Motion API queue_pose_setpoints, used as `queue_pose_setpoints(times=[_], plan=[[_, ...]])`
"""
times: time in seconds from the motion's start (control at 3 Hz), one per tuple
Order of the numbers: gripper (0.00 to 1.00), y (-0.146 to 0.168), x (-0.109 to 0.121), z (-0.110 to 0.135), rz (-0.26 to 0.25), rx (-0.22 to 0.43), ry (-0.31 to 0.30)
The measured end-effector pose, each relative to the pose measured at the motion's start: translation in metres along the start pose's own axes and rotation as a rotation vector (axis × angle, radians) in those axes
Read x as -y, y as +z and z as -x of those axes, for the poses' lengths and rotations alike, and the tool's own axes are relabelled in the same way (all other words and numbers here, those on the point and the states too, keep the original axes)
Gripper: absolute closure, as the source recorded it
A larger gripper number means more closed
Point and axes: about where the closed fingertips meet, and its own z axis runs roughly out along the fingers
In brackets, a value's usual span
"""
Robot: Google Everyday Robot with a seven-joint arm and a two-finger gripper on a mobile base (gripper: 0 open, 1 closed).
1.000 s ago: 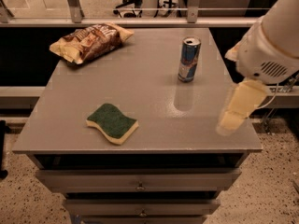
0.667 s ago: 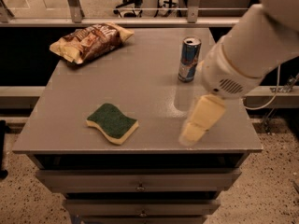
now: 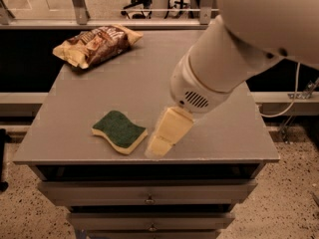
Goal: Move sponge near brown chip bag
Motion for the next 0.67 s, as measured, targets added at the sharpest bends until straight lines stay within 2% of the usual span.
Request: queue_pose_setpoints(times=[0.33,0.67], plan=[[0.0,0.003,-0.006,0.007,0.007,0.004,-0.013],[0.0,0.024,-0.013,0.022,0.02,0.032,0.005]])
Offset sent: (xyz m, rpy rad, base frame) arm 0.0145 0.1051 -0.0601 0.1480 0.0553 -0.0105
